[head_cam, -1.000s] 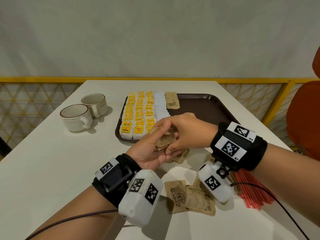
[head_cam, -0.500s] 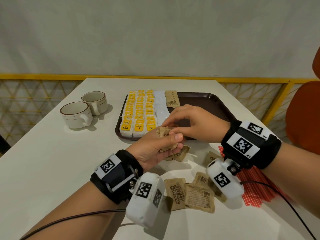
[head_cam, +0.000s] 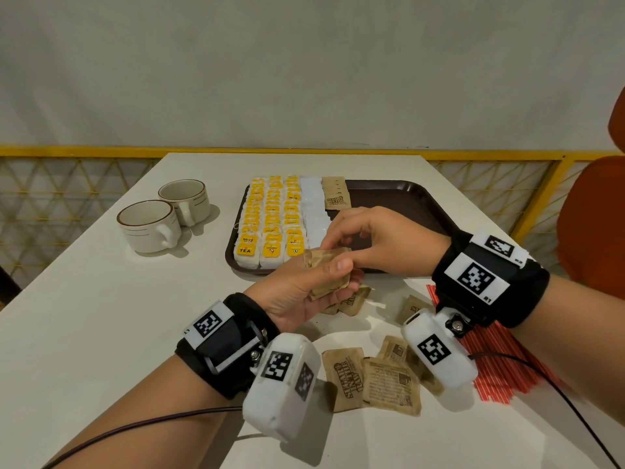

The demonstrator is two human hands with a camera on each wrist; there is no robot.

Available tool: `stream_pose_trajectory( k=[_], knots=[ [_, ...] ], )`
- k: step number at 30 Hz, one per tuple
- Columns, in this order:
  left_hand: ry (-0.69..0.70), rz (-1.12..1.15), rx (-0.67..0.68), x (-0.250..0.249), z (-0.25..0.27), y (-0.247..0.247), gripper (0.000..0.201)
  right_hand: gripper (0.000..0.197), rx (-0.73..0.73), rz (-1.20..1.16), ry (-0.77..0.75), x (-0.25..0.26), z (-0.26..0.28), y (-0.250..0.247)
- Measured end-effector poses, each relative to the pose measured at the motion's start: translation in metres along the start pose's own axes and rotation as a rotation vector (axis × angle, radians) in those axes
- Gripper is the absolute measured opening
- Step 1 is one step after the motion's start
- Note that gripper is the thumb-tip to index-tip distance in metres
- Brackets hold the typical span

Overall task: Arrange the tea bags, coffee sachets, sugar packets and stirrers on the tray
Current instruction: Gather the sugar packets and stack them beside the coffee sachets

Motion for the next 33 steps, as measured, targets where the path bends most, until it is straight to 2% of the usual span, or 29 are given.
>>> stream_pose_trajectory(
  k=[3, 7, 10, 13, 15, 18, 20, 23, 26, 29, 33],
  knots=[
    [-0.005, -0.015, 0.001, 0.002, 0.001, 0.001, 0.060, 0.014, 0.052, 0.008, 0.122, 0.002, -0.002, -0.001],
    [0.012, -0.002, -0.011, 0.000, 0.002, 0.003, 0.067, 0.010, 0.112, 0.002, 0.238, 0.000, -0.002, -0.006],
    [0.023, -0.018, 0.000, 0.000, 0.002, 0.004, 0.066, 0.010, 0.125, -0.086, 0.286, -0.003, 0.002, -0.003],
    [0.020, -0.046, -0.018, -0.002, -0.001, 0.002, 0.071, 0.019, 0.113, -0.171, 0.307, -0.006, 0.004, -0.002],
    [0.026, -0.050, -0.047, -0.009, -0.002, -0.001, 0.071, 0.018, 0.072, -0.232, 0.297, -0.008, 0.002, -0.007],
    [0.083, -0.064, -0.137, -0.031, -0.002, -0.006, 0.074, 0.009, -0.106, -0.514, 0.297, -0.013, -0.004, -0.023],
    [0.124, -0.107, -0.257, -0.053, -0.005, -0.014, 0.058, 0.011, -0.256, -0.664, 0.343, -0.023, -0.013, -0.039],
    [0.191, -0.253, -0.397, -0.095, -0.015, -0.028, 0.010, 0.012, -0.407, -0.754, 0.423, -0.049, -0.032, -0.061],
    [0.168, -0.466, -0.506, -0.134, -0.040, -0.042, 0.011, 0.014, -0.405, -0.632, 0.579, -0.089, -0.051, -0.069],
    [0.086, -0.725, -0.541, -0.157, -0.075, -0.049, 0.013, 0.019, -0.335, -0.497, 0.754, -0.126, -0.063, -0.064],
    [-0.015, -1.046, -0.588, -0.170, -0.118, -0.050, 0.008, 0.021, -0.304, -0.366, 0.842, -0.156, -0.074, -0.050]
  ],
)
Point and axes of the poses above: each hand's wrist, its own z-axis away from the middle knuckle, its own y-axis out of the palm, x = y × z, the point moved 1 cm from there along -z, towards the middle knuckle, and after that the axes turned 10 degrees about -y, right-handed, at the moved point
